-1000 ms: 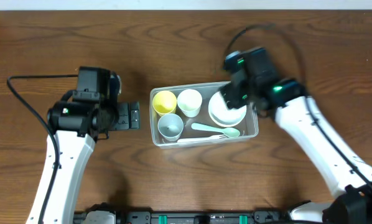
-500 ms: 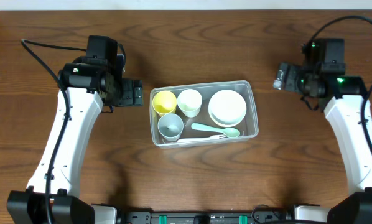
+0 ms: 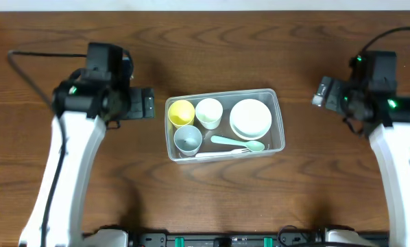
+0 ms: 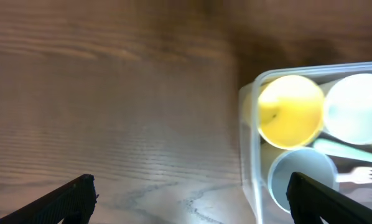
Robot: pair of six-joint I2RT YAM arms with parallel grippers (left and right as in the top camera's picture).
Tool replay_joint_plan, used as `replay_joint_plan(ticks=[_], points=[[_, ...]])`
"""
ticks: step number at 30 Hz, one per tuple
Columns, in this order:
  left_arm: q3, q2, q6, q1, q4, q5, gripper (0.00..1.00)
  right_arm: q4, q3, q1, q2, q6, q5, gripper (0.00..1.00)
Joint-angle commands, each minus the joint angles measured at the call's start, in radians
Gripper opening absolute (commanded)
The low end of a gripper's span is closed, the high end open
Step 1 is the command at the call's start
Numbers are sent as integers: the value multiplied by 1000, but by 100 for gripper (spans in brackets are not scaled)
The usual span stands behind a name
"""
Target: Pack container
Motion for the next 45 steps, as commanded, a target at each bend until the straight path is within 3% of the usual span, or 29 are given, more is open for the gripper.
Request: replay_joint_plan(ticks=[1, 5, 12, 18, 25, 42, 45], points=[[-43, -136, 3, -3, 5, 0, 98, -2, -45, 31, -140, 38, 85, 99], [-143, -307, 21, -12, 40, 0, 98, 30, -148, 93, -319, 42, 159, 99], [-415, -703, -21, -61, 167, -1, 98, 52, -423, 205, -666, 171, 212, 99], [-579, -910, -32, -61, 159, 0, 98, 52, -556, 214, -798, 173, 209, 99], [-612, -924, -32, -61, 126, 0, 98, 45, -577, 214, -795, 202, 47, 99], [-612, -923, -32, -61, 119, 0, 98, -27, -579, 214, -795, 209, 78, 99], [-612, -923, -32, -61, 119, 0, 98, 28, -602, 216, -814, 167, 73, 99]])
